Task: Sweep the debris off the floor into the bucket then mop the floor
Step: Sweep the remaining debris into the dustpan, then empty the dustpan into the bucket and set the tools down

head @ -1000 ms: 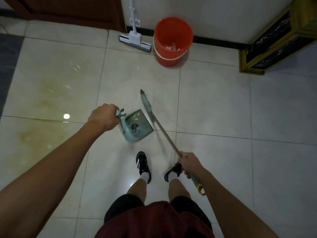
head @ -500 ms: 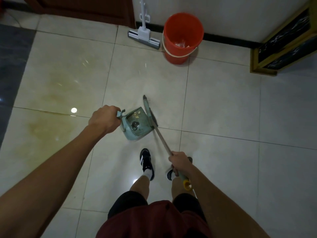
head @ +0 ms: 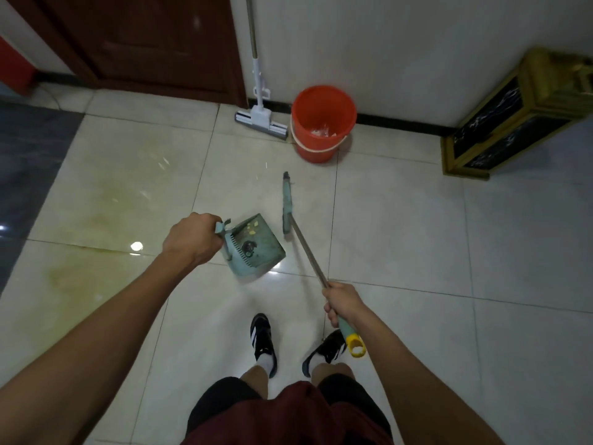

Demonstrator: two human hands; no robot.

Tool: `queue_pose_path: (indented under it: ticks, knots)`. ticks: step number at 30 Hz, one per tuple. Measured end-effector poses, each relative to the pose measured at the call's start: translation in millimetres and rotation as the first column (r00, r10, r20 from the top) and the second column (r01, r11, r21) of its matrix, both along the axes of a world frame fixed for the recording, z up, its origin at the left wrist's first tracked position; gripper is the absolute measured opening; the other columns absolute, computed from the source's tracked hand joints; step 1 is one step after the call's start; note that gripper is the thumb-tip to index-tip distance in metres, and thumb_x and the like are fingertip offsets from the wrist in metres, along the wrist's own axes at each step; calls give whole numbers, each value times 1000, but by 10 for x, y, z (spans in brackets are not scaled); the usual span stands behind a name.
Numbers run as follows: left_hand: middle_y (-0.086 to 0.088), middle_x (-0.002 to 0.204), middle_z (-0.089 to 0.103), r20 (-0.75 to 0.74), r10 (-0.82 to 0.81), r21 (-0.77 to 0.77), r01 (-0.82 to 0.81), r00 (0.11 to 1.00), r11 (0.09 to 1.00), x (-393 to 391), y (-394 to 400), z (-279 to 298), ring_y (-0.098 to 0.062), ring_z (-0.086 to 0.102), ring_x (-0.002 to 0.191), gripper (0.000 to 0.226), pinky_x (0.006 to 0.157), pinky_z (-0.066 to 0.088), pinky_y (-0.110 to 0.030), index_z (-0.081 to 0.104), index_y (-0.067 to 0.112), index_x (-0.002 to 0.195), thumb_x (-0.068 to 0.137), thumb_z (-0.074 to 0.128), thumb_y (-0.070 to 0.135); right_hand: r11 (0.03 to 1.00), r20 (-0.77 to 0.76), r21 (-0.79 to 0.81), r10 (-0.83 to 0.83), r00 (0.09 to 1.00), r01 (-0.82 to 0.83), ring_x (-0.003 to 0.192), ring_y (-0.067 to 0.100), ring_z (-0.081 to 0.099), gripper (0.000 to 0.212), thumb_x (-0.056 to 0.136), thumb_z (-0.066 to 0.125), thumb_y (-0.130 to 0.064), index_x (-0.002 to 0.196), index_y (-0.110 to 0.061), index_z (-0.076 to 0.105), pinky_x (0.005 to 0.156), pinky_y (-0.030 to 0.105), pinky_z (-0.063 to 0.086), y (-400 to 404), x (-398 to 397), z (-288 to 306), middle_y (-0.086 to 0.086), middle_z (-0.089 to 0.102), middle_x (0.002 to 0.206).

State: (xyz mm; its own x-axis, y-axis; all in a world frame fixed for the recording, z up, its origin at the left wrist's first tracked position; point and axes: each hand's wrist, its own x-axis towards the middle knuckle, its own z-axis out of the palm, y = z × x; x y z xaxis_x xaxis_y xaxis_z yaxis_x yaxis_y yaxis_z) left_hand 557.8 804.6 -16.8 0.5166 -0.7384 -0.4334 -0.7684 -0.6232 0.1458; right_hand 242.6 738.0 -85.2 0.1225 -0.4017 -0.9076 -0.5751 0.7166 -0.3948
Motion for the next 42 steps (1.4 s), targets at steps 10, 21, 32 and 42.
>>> queue_pose_path:
  ticks: [10, 21, 32, 42]
  knots:
    - [-6, 80, 68, 154, 22, -228, 14, 988, 974, -457, -791, 1036, -33, 64, 73, 12, 67, 56, -37, 70, 26, 85, 88, 65, 37, 977, 64, 10, -213, 975, 212, 29, 11, 36, 8, 90, 49, 3, 88, -2, 56, 36, 15, 35, -1184, -565, 316, 10, 46, 58]
    - [-1, 83, 73, 286, 60, -451, 79, 956, 889, -498, -1818, 1908, -29, 69, 75, 11, 68, 61, -44, 73, 31, 96, 86, 68, 34, 969, 210, 25, -245, 947, 245, 27, 10, 38, 17, 94, 40, 5, 81, -3, 47, 31, 15, 33, -2295, -822, 635, 8, 43, 52]
    - [-10, 107, 73, 500, -372, -129, 492, 782, 861, -361, -3290, 1462, -38, 69, 91, 31, 64, 41, -36, 62, 30, 125, 96, 53, 24, 947, 181, 134, -312, 933, 291, 29, 10, 38, 13, 95, 43, 1, 83, -2, 48, 30, 15, 33, -3256, -551, 439, 7, 43, 53]
    - [-4, 105, 71, 467, -694, 195, 701, 548, 686, -635, -4141, 1239, -29, 70, 93, 25, 59, 41, -33, 63, 28, 119, 97, 55, 19, 916, 160, 165, -390, 907, 365, 27, 9, 38, 17, 96, 42, 1, 81, -4, 47, 30, 13, 33, -3796, -463, 329, 5, 43, 44]
